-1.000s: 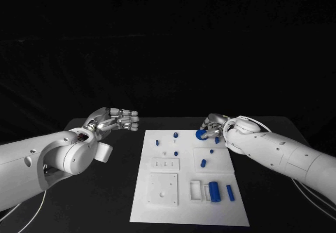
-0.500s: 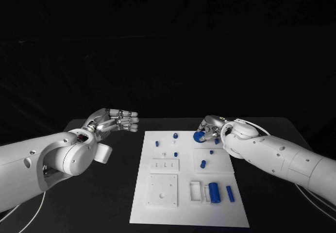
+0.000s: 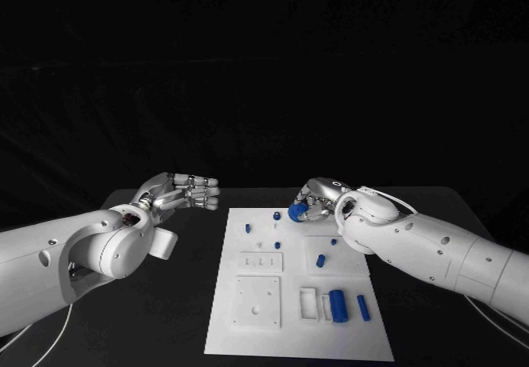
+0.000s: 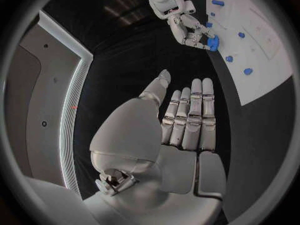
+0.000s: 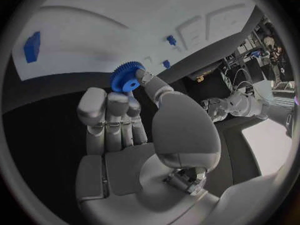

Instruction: Assemble the parts on the task board

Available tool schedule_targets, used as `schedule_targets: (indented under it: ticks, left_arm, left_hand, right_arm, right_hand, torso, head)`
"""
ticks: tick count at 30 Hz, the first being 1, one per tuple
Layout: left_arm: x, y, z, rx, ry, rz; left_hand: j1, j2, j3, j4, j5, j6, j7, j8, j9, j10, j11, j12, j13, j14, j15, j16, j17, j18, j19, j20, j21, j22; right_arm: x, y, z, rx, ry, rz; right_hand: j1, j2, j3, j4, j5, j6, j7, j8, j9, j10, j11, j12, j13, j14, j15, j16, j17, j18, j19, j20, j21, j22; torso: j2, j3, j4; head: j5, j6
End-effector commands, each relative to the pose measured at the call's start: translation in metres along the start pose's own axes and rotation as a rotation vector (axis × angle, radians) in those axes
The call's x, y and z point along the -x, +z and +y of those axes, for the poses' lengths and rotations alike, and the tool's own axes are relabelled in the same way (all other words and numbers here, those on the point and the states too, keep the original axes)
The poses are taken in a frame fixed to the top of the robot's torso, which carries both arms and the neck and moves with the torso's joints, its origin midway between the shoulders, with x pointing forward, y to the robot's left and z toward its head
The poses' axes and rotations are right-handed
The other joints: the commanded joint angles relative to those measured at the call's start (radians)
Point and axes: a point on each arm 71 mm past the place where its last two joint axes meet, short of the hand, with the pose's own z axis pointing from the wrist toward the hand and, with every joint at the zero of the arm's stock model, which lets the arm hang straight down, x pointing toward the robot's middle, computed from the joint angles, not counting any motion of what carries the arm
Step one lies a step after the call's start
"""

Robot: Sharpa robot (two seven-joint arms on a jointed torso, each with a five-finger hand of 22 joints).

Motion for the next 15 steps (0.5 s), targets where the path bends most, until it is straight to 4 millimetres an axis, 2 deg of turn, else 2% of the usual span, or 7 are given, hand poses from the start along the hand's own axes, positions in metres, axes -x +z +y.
schedule_targets:
  ticks: [1,4,10,15]
  left_arm:
    - [-0.002,0.0,-0.002,-0.009,-0.001,0.012]
    - [-0.003,0.0,-0.002,-0.009,-0.002,0.013]
    - [-0.004,0.0,-0.002,-0.006,-0.003,0.016]
    - [-0.005,0.0,-0.002,-0.006,-0.004,0.02]
  left_hand:
    - [0.001,-0.01,0.003,0.001,0.001,-0.008,0.0,-0.004,0.001,-0.005,0.001,0.003,0.001,-0.008,0.001,-0.003,0.0,-0.003,-0.005,0.0,0.004,-0.001]
    - [0.001,-0.01,0.003,0.001,0.001,-0.008,0.0,-0.004,0.001,-0.005,0.001,0.003,0.001,-0.008,0.001,-0.003,0.0,-0.003,-0.005,0.0,0.004,-0.001]
    - [0.001,-0.01,0.003,0.001,-0.001,-0.008,0.0,-0.004,0.001,-0.006,0.002,0.003,0.001,-0.009,0.002,-0.003,-0.001,-0.003,-0.005,0.001,0.003,-0.003]
    - [0.001,-0.01,0.003,0.001,-0.001,-0.008,0.0,-0.004,0.001,-0.006,0.002,0.003,0.001,-0.009,0.002,-0.003,-0.001,-0.003,-0.005,0.001,0.003,-0.003]
  right_arm:
    - [0.003,0.001,0.012,0.004,-0.049,-0.052]
    - [0.002,0.002,0.02,0.017,-0.053,-0.059]
    - [-0.007,0.006,0.036,0.042,-0.058,-0.049]
    - [-0.019,0.01,0.045,0.052,-0.069,-0.026]
  right_hand:
    - [0.003,-0.007,0.0,0.008,-0.006,0.033,0.005,0.004,0.003,0.005,-0.003,0.002,0.0,0.003,-0.007,-0.003,0.001,-0.008,0.046,-0.005,0.001,0.115]
    - [0.003,-0.009,0.003,0.009,-0.008,0.034,0.005,0.004,0.003,0.005,-0.003,0.002,0.001,0.003,-0.007,-0.004,0.001,-0.008,0.047,-0.005,0.002,0.116]
    - [0.003,-0.009,0.004,0.01,-0.009,0.035,0.004,0.004,0.003,0.006,-0.003,0.002,0.001,0.003,-0.007,-0.004,0.001,-0.008,0.047,-0.005,0.002,0.116]
    - [0.003,-0.01,0.006,0.011,-0.008,0.035,0.004,0.003,0.003,0.005,-0.003,0.001,0.0,0.002,-0.007,-0.005,0.001,-0.008,0.046,-0.005,-0.001,0.115]
  torso:
    - [0.0,-0.0013,0.002]
    - [0.0,-0.0027,0.0029]
    - [0.001,-0.0009,0.0038]
    - [0.001,-0.0017,0.0064]
  head:
    - [0.0,0.003]
    - [0.002,0.003]
    - [0.005,0.005]
    - [0.005,0.003]
